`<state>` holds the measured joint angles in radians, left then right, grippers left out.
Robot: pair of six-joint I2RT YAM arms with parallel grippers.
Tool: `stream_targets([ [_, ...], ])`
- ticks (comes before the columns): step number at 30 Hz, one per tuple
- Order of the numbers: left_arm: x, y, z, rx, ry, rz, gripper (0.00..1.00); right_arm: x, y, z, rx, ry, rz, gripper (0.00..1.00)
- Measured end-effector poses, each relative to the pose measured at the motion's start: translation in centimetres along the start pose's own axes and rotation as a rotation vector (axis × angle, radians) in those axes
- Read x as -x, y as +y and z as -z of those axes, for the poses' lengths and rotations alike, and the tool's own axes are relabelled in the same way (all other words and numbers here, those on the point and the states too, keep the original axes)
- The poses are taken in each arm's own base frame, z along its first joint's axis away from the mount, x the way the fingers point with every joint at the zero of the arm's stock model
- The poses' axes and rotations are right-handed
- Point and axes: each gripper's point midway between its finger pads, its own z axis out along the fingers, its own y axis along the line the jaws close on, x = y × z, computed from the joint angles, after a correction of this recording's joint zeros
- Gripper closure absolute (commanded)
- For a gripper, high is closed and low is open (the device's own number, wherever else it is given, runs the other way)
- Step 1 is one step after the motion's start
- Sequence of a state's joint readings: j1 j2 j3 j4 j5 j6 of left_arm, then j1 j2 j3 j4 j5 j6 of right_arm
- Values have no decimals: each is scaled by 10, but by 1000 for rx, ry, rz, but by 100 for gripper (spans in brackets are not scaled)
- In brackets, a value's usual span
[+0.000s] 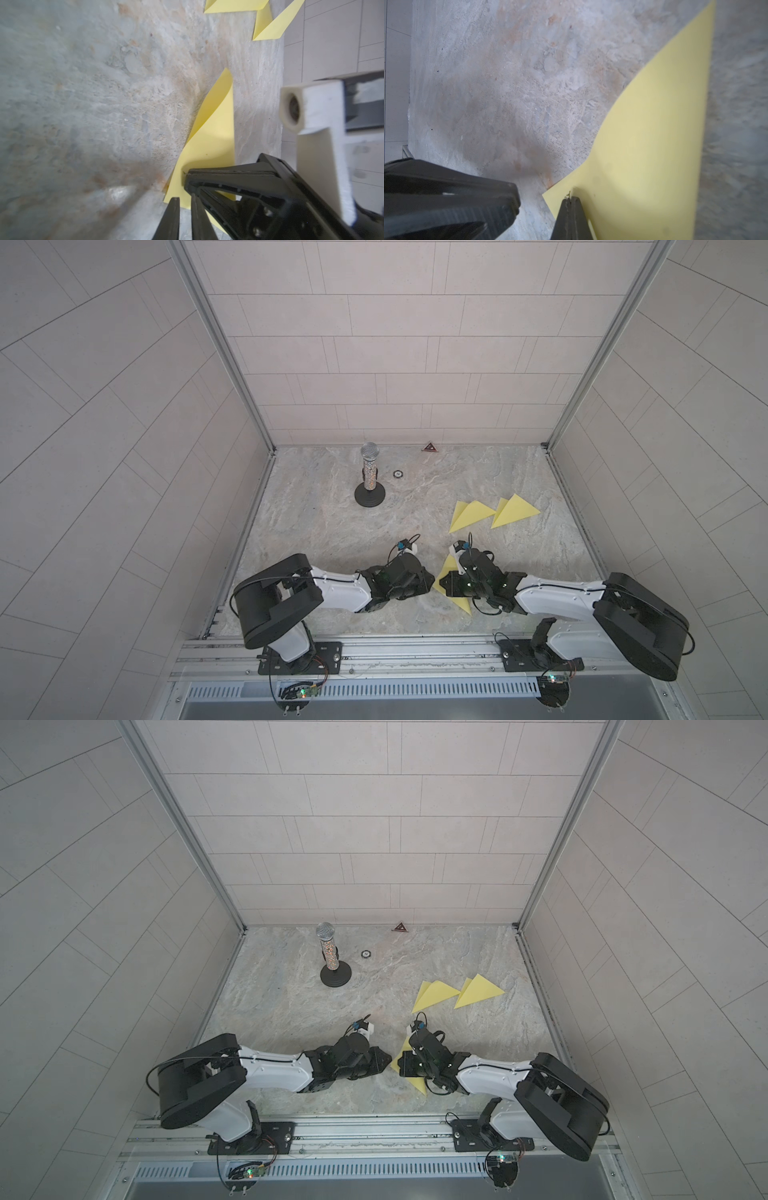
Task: Fold the square paper diagonally
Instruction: Fold the paper at the center of the board.
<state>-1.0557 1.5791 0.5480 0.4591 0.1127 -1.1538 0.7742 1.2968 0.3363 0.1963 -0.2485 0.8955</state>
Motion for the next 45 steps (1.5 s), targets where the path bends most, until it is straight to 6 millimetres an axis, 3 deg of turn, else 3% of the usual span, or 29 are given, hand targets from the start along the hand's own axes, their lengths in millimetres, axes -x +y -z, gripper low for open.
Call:
stream_targets([
  [7,0,-11,-5,-10,5,-18,96,0,0,0,1,-1,-3,100],
  [14,-6,3,-16,38,25,-15,99,0,0,0,2,-3,-8,100],
  [45,-10,15,-28,65,31,-4,100,-1,0,2,7,-9,-28,100],
])
